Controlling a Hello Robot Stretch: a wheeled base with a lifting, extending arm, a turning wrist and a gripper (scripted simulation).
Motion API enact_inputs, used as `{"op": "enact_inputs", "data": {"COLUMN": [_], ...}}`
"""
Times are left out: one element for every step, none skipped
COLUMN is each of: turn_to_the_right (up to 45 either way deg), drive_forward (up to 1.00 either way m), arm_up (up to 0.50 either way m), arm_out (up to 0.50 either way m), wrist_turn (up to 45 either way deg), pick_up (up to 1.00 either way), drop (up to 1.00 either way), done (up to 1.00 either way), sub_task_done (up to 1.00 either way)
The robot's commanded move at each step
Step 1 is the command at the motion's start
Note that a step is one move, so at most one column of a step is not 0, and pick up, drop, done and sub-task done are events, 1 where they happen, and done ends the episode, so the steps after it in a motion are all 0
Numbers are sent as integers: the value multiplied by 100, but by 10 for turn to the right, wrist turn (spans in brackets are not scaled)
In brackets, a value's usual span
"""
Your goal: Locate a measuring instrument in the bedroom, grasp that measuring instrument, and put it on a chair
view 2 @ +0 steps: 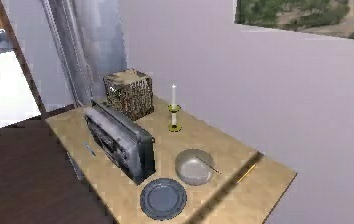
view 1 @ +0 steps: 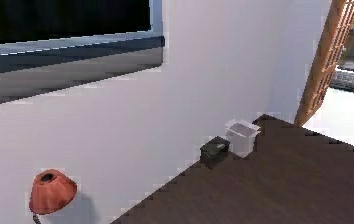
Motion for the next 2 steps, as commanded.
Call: {"op": "enact_inputs", "data": {"turn_to_the_right": [330,0], "drive_forward": [0,100], "arm_up": [0,0], "arm_out": [0,0], "wrist_turn": [0,0], "pick_up": [0,0], "drop": [0,0], "done": [0,0], "sub_task_done": [0,0]}}
